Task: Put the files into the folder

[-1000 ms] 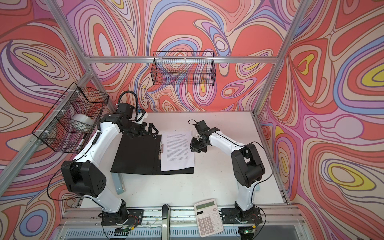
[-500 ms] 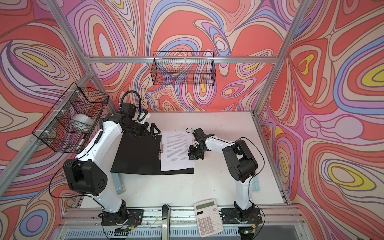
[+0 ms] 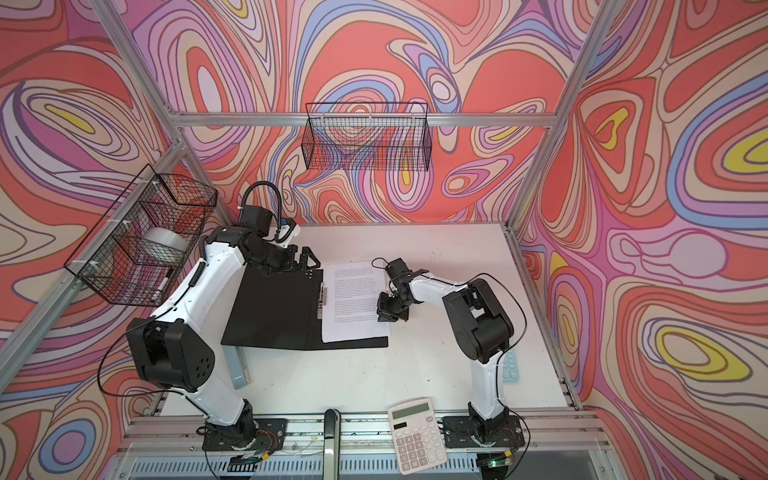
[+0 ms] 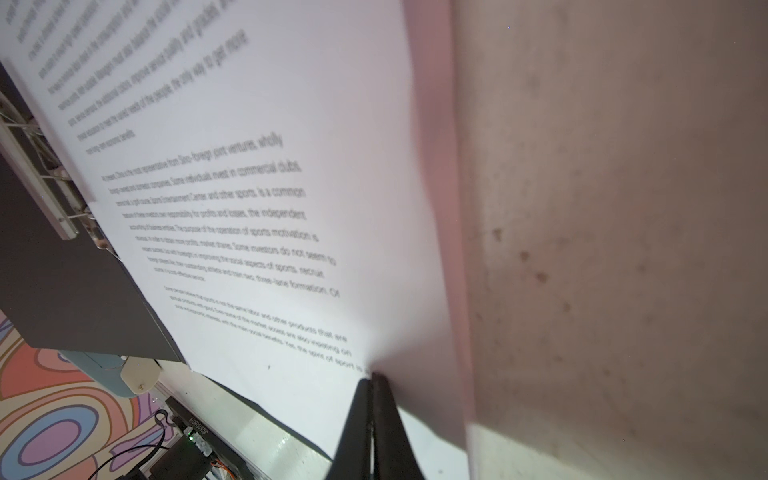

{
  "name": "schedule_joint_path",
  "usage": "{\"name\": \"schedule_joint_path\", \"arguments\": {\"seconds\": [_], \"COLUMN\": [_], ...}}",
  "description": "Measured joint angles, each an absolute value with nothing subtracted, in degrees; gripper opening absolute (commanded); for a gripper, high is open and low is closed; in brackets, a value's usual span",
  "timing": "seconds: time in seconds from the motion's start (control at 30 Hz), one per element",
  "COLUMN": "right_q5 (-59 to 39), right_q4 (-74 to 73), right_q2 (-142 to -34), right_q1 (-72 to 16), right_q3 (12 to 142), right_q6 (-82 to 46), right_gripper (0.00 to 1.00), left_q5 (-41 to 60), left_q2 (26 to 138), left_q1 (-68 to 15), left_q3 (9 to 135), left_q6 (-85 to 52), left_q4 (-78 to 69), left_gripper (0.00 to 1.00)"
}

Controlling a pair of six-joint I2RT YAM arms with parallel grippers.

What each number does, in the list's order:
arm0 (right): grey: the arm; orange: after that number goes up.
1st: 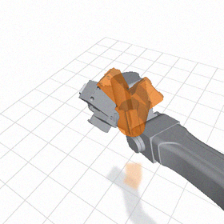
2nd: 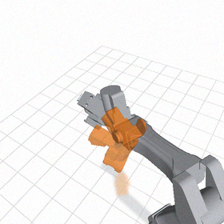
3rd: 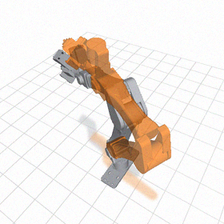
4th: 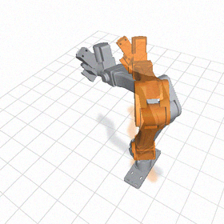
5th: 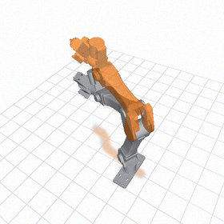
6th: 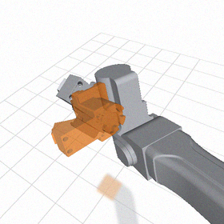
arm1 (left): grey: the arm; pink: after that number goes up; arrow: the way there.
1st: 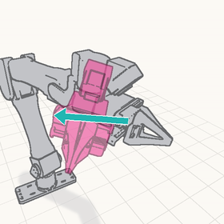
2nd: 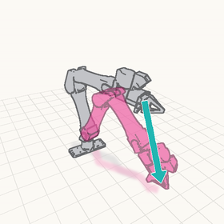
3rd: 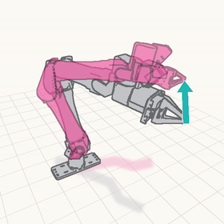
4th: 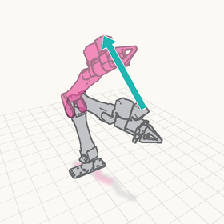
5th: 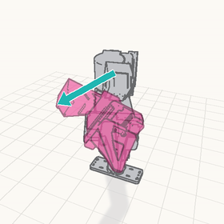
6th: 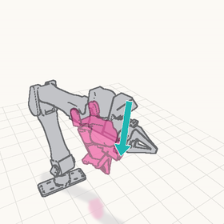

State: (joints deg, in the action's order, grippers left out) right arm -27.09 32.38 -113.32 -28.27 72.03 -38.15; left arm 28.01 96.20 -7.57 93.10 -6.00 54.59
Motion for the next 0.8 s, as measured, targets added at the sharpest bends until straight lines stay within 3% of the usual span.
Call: {"name": "schedule_joint_path", "arguments": {"seconds": [0.1,0.33,0.57,0.8], "right_q5": [-27.1,-26.0,-23.7,-20.2], "right_q4": [32.4,35.5,42.0,44.9], "right_q2": [-113.3,-113.3,-114.4,-128.3], "right_q1": [-28.3,-28.3,-28.3,-28.1], "right_q3": [72.0,75.6,95.0,116.7], "right_q6": [-37.8,-36.1,-31.5,-23.9], "right_gripper": [0.01,0.13,0.19,0.19], "left_q5": [27.1,23.4,21.5,22.2], "left_q2": [96.2,95.8,94.7,94.6], "left_q1": [-7.6,-7.6,-7.6,-7.6], "left_q3": [93.1,92.3,88.3,84.4], "left_q6": [-5.8,-4.1,-3.6,-3.7], "left_q4": [54.6,54.4,53.7,52.3], "left_gripper": [1.00,1.00,1.00,1.00]}}
